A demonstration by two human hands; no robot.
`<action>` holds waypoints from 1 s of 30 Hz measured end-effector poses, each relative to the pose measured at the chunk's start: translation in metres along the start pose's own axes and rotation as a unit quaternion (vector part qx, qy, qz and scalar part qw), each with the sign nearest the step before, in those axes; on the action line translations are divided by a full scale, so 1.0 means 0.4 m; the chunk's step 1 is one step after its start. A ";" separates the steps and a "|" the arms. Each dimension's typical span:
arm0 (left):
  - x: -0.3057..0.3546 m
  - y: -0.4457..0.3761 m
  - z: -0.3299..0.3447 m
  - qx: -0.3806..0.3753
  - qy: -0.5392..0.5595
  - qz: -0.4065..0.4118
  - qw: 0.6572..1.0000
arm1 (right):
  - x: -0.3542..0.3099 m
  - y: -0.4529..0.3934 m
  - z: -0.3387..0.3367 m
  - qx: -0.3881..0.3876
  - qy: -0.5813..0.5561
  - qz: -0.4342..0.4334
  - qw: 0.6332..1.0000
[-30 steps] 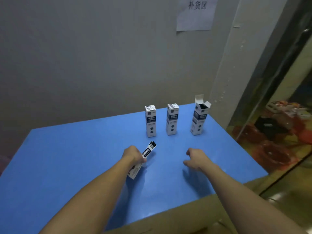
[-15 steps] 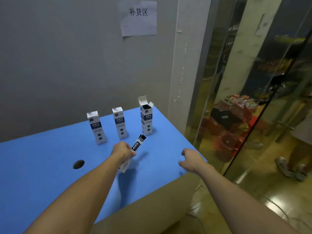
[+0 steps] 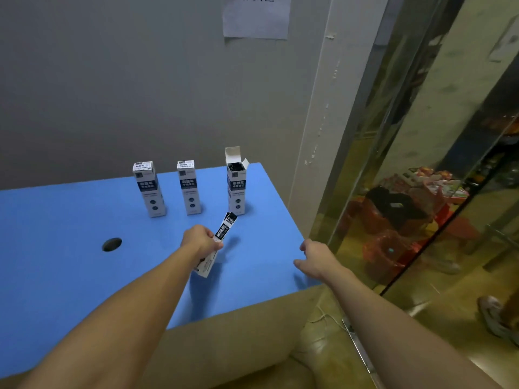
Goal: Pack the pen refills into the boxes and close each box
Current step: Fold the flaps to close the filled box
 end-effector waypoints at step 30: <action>-0.007 -0.194 -0.143 0.017 0.201 0.021 0.979 | -0.521 -0.453 -0.077 -0.106 -0.310 -0.176 0.929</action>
Point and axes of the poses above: each hand's wrist, its own y-axis away from the middle knuckle, its own z-axis out of the palm, x = y × z, the point moved 6 cm from there along -y, towards the middle knuckle, and after that the axes turned 10 degrees about z, right-handed, at the moved point
